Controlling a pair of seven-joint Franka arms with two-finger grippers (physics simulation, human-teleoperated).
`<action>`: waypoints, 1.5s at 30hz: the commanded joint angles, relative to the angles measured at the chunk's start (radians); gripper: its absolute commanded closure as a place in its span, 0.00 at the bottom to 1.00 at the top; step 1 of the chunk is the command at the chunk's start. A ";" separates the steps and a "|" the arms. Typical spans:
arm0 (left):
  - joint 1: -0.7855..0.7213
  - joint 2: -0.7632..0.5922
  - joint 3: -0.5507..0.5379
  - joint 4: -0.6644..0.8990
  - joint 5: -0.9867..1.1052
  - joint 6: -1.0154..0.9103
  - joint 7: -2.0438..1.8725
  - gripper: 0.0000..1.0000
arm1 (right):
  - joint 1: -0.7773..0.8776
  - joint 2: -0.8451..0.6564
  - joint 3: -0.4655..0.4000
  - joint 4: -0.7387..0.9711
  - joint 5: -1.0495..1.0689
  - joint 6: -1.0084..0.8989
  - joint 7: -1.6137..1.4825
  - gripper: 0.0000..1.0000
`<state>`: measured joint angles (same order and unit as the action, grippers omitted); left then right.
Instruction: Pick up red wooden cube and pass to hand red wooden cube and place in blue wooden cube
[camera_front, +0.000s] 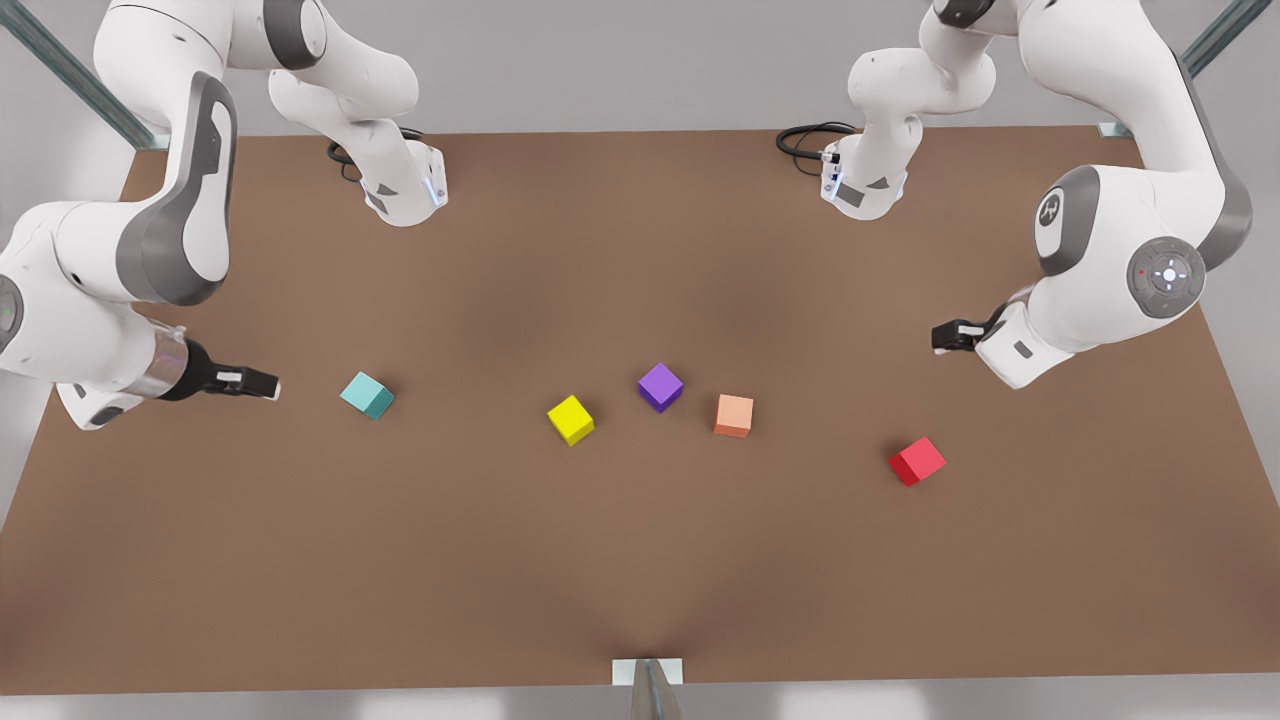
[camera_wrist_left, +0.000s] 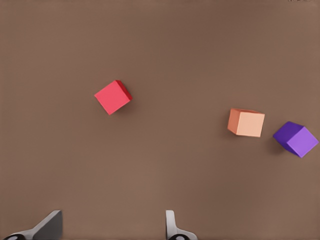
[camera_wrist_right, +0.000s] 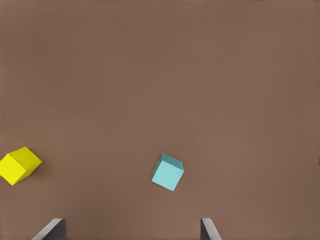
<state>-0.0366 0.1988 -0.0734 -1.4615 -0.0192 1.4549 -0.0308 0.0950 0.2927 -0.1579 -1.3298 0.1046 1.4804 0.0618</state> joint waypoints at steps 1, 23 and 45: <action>0.001 -0.001 0.000 0.001 -0.001 0.007 -0.015 0.00 | -0.001 -0.001 0.000 0.000 0.000 0.021 0.023 0.00; 0.018 0.448 0.118 -0.149 -0.102 0.685 -0.567 0.00 | -0.001 0.003 0.000 0.000 0.007 0.018 0.023 0.00; 0.014 0.554 0.122 -0.172 -0.100 0.729 -0.633 0.00 | -0.001 0.000 -0.002 -0.003 0.012 0.018 0.023 0.00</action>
<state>-0.0230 0.7531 0.0500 -1.6330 -0.1222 2.1643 -0.5596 0.0935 0.2942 -0.1592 -1.3342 0.1171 1.4991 0.0828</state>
